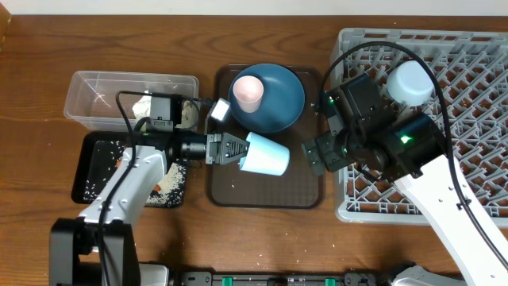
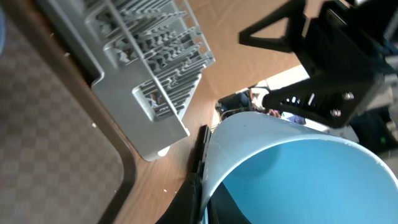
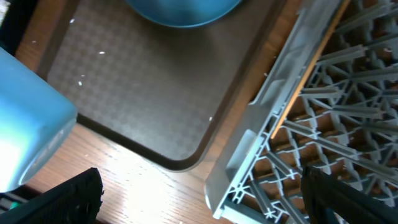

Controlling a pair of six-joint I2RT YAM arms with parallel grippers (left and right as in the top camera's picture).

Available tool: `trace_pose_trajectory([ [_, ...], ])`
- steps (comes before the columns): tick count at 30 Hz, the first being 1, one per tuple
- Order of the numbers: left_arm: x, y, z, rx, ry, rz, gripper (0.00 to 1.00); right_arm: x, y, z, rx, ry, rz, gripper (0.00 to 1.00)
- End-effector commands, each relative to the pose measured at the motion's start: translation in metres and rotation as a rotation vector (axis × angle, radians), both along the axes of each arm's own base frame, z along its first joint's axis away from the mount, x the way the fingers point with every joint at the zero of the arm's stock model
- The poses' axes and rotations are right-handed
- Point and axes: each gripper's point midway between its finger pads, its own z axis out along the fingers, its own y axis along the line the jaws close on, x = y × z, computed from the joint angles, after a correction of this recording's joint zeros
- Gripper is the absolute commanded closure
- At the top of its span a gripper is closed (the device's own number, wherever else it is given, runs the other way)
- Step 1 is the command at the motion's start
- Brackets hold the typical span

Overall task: Sort waste into correct bins and load items into the dishwasher rack
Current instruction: 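Hold the cup out with the left gripper toward the right gripper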

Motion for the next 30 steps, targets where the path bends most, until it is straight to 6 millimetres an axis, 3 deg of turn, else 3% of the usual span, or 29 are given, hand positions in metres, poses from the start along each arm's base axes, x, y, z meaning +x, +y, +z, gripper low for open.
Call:
trace_pose_trajectory([
  [1,0.000,0.000,0.016,-0.076,-0.172,-0.045,0.94,-0.003,0.010,0.007,0.079,0.013,0.008,0.01],
  [7,0.009,0.012,0.017,-0.078,-0.195,-0.005,0.94,-0.025,0.049,0.026,0.301,0.071,0.185,0.01],
  [12,0.023,0.034,0.017,-0.071,-0.143,0.079,0.94,-0.057,0.087,0.069,0.573,0.042,0.503,0.01],
  [16,0.028,0.043,0.018,-0.070,-0.076,0.115,0.94,-0.047,0.095,0.084,0.617,-0.044,0.541,0.01],
  [23,0.034,0.041,0.022,-0.077,0.082,0.124,0.94,-0.029,0.104,0.095,0.640,-0.138,0.564,0.01],
  [30,0.032,0.041,0.025,-0.081,0.215,0.134,0.94,-0.010,0.083,0.095,0.649,-0.127,0.439,0.01],
])
